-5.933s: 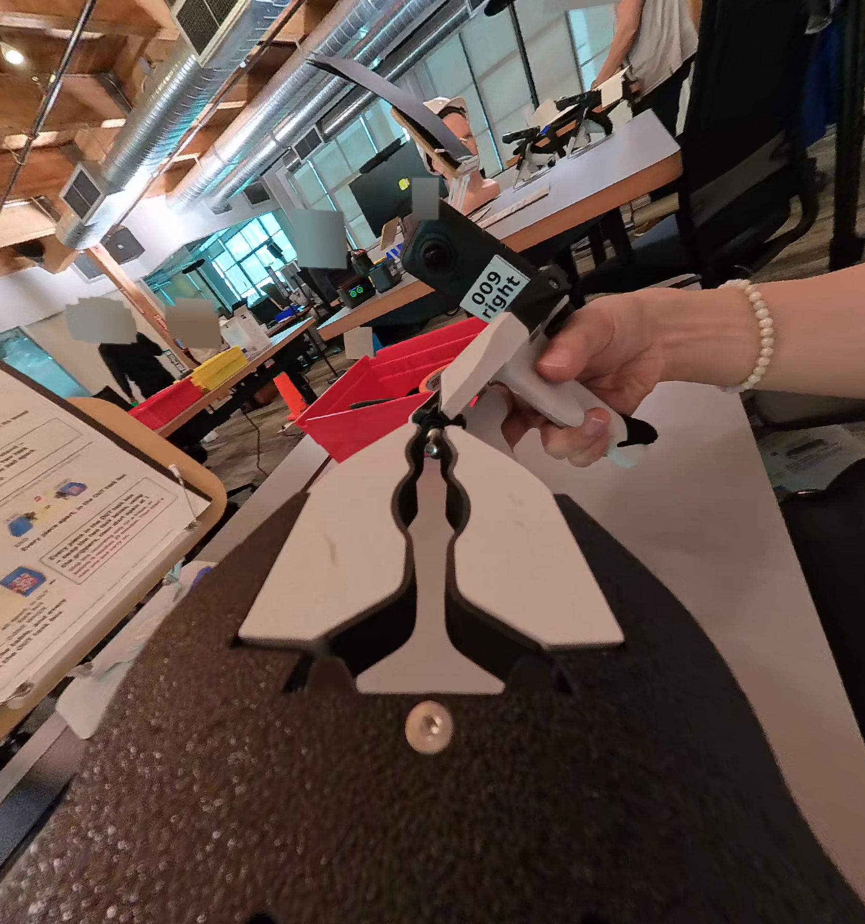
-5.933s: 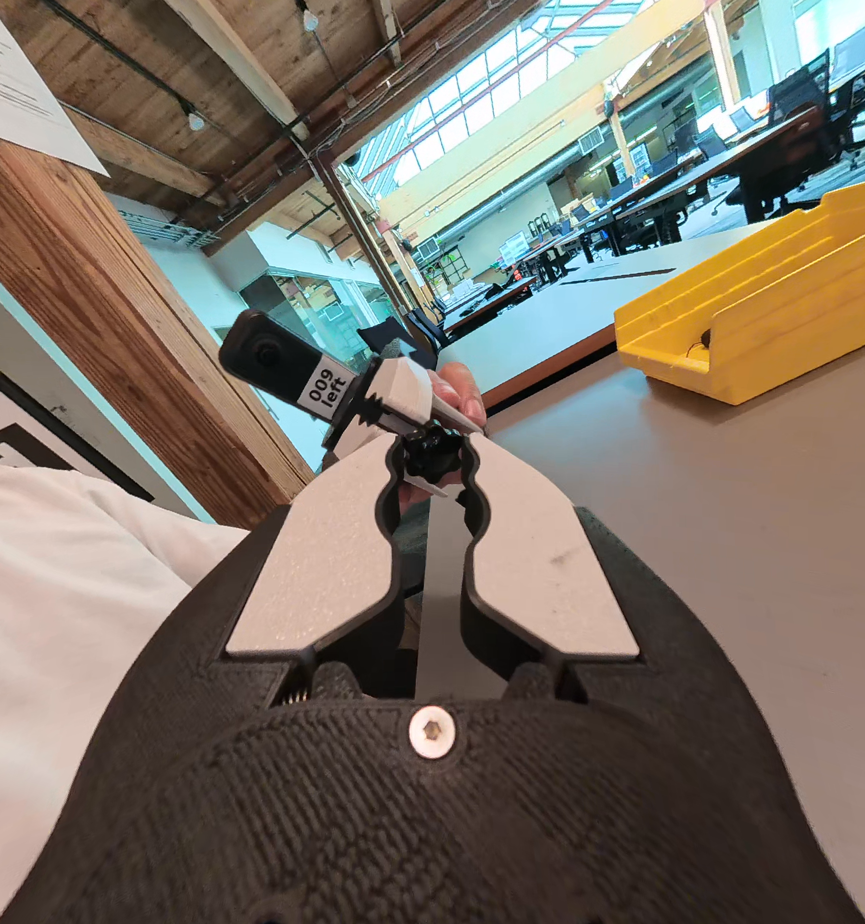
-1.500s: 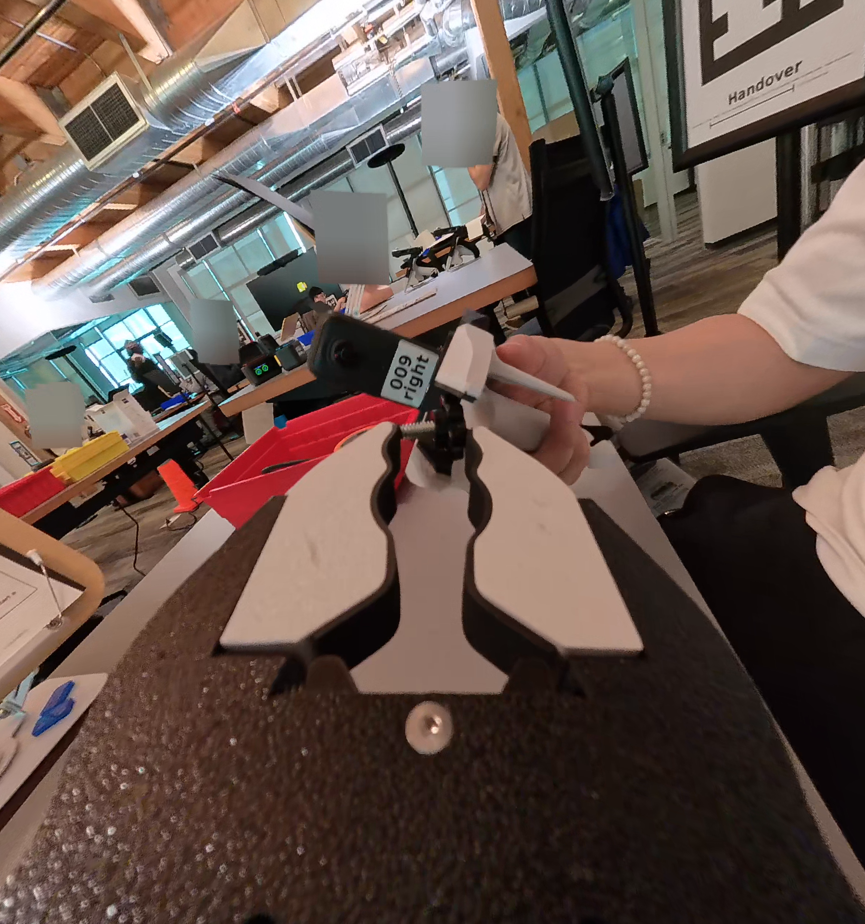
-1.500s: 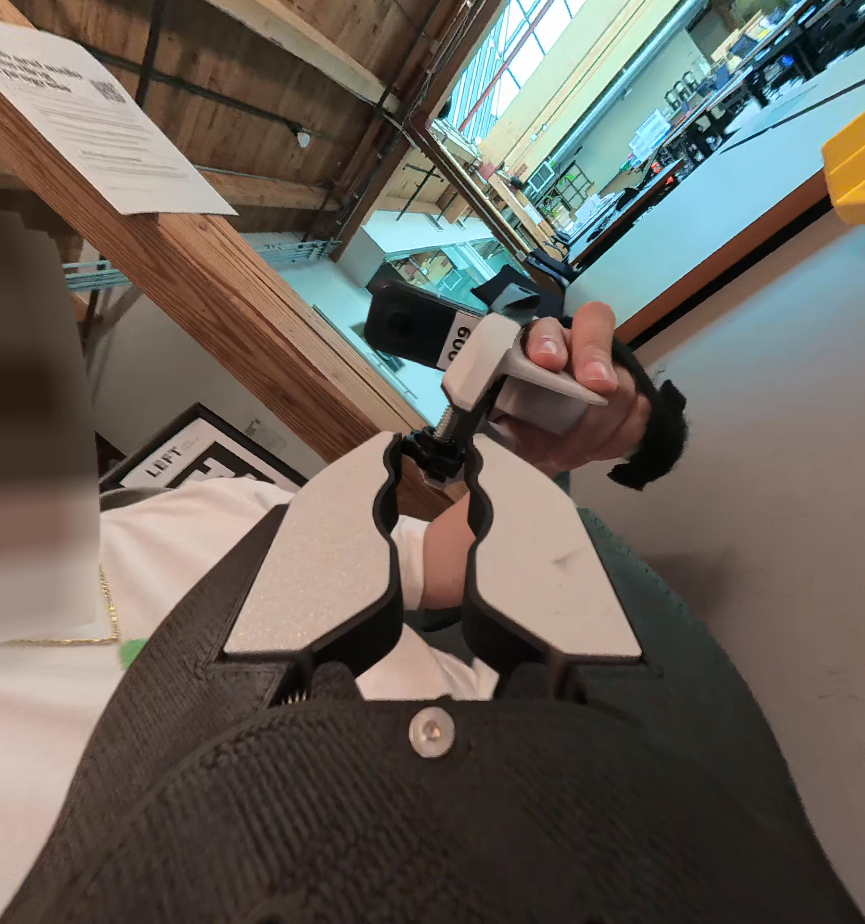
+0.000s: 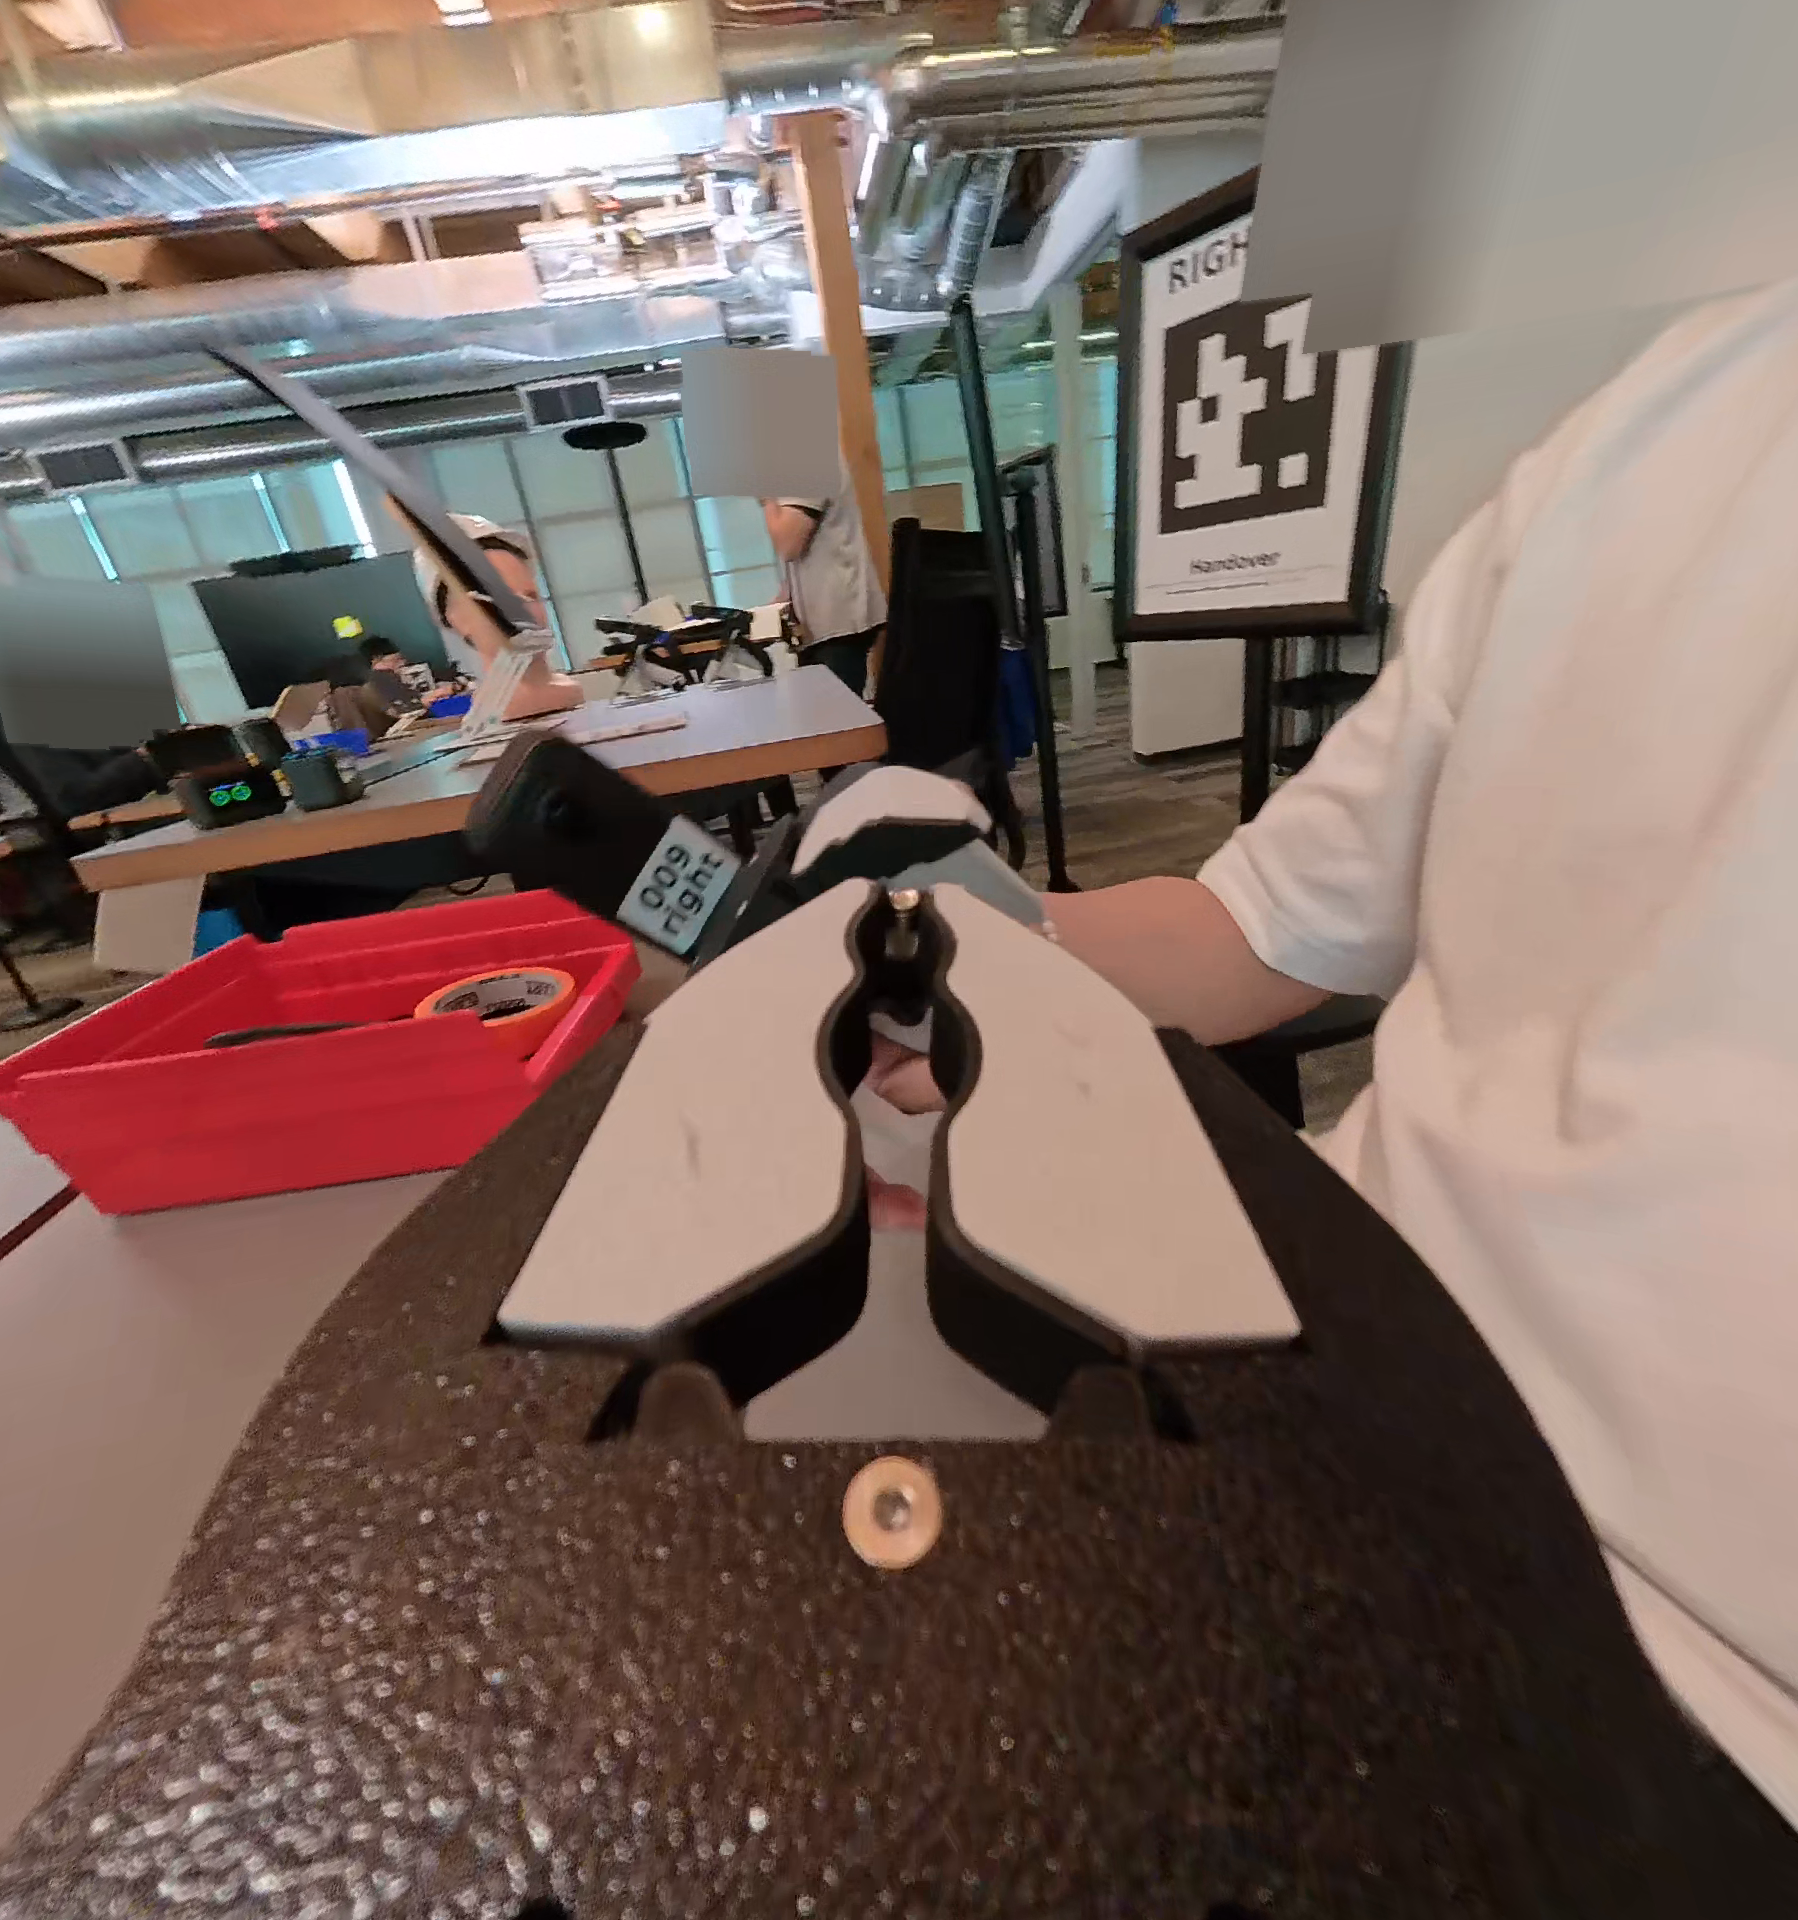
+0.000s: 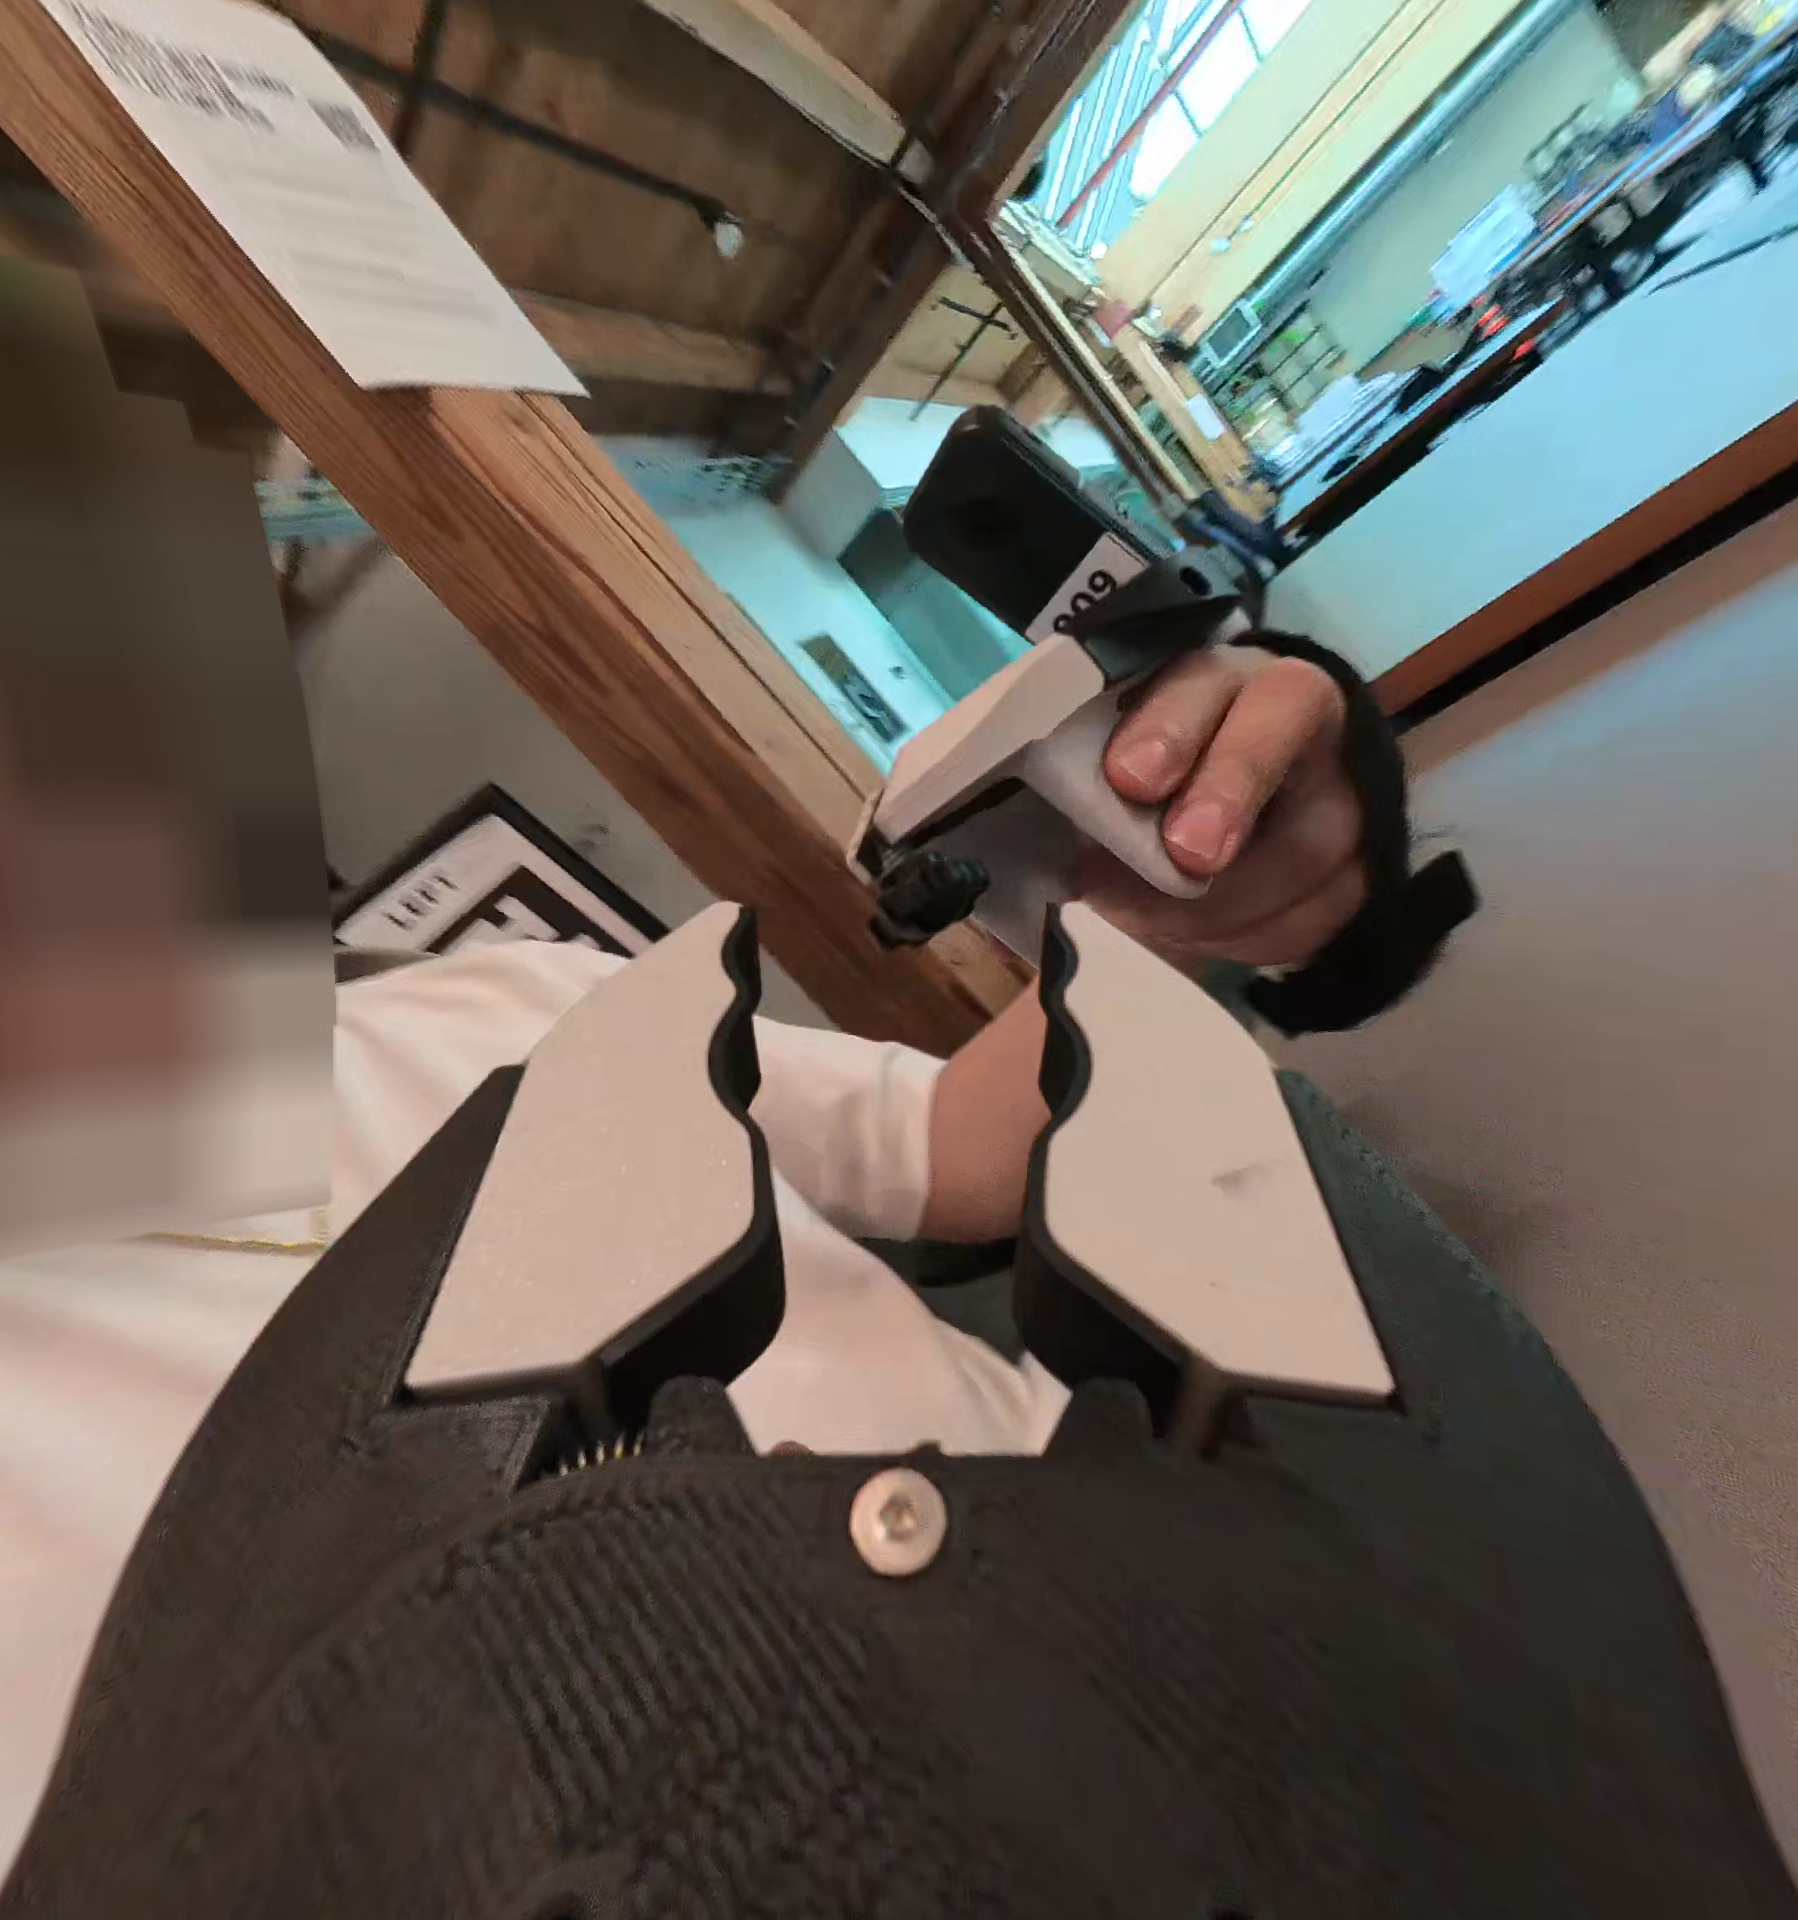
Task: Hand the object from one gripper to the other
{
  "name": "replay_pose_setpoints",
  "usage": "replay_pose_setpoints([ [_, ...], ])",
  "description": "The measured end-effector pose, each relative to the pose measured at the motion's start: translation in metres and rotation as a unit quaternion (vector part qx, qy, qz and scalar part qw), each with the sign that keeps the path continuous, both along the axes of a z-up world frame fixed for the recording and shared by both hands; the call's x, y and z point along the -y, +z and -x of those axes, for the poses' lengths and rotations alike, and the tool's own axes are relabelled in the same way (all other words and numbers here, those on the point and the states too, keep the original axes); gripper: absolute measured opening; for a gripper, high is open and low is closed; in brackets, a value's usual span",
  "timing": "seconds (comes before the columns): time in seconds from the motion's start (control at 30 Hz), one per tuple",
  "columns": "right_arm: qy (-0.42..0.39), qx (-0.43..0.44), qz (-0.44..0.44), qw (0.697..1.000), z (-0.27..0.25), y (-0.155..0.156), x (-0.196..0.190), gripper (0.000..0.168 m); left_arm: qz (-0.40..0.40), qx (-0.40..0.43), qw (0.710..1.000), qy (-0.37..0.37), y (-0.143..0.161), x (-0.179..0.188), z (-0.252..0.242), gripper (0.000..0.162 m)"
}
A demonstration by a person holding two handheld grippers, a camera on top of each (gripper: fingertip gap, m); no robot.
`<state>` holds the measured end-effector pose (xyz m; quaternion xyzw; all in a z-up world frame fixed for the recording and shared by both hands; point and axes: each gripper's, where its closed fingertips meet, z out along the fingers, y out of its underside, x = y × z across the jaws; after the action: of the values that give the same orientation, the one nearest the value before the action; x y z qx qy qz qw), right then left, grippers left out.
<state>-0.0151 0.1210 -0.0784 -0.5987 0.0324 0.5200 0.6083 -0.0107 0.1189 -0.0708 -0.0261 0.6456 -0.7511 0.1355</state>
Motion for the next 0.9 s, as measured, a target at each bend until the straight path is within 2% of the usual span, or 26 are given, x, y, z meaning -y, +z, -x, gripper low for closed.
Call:
replay_pose_setpoints([
  [0.13,0.059,-0.049,0.007,0.997,0.012,-0.006,-0.001,0.051,-0.012,0.022,0.999,-0.029,-0.006,0.005,0.009,0.005],
  [0.2,0.065,-0.043,0.004,0.997,0.015,-0.009,-0.003,0.049,-0.008,0.019,0.999,-0.031,-0.007,0.007,0.008,0.005],
  [0.3,-0.019,0.050,0.002,0.999,0.005,-0.021,-0.014,0.054,-0.006,-0.005,1.000,-0.016,-0.010,0.006,-0.001,0.005],
  [0.37,-0.095,0.133,-0.006,0.987,-0.009,-0.024,-0.020,0.057,-0.006,-0.025,1.000,0.010,-0.010,0.003,-0.010,0.005],
  [0.47,-0.204,0.274,-0.024,0.939,-0.028,-0.023,-0.021,0.055,-0.018,-0.062,0.997,0.047,-0.014,-0.001,-0.022,0.005],
  [0.63,-0.285,0.479,-0.031,0.830,-0.040,-0.025,-0.018,0.032,-0.024,-0.101,0.990,0.093,-0.013,-0.004,-0.034,0.005],
  [0.7,-0.290,0.506,-0.028,0.812,-0.040,-0.027,-0.019,0.026,-0.028,-0.099,0.990,0.100,-0.012,-0.003,-0.034,0.005],
  [0.77,-0.294,0.510,-0.033,0.808,-0.039,-0.026,-0.020,0.022,-0.032,-0.093,0.990,0.106,-0.011,-0.001,-0.035,0.005],
  [0.9,-0.307,0.538,-0.028,0.784,-0.044,-0.028,-0.020,0.026,-0.050,-0.087,0.985,0.138,-0.016,-0.005,-0.041,0.005],
])
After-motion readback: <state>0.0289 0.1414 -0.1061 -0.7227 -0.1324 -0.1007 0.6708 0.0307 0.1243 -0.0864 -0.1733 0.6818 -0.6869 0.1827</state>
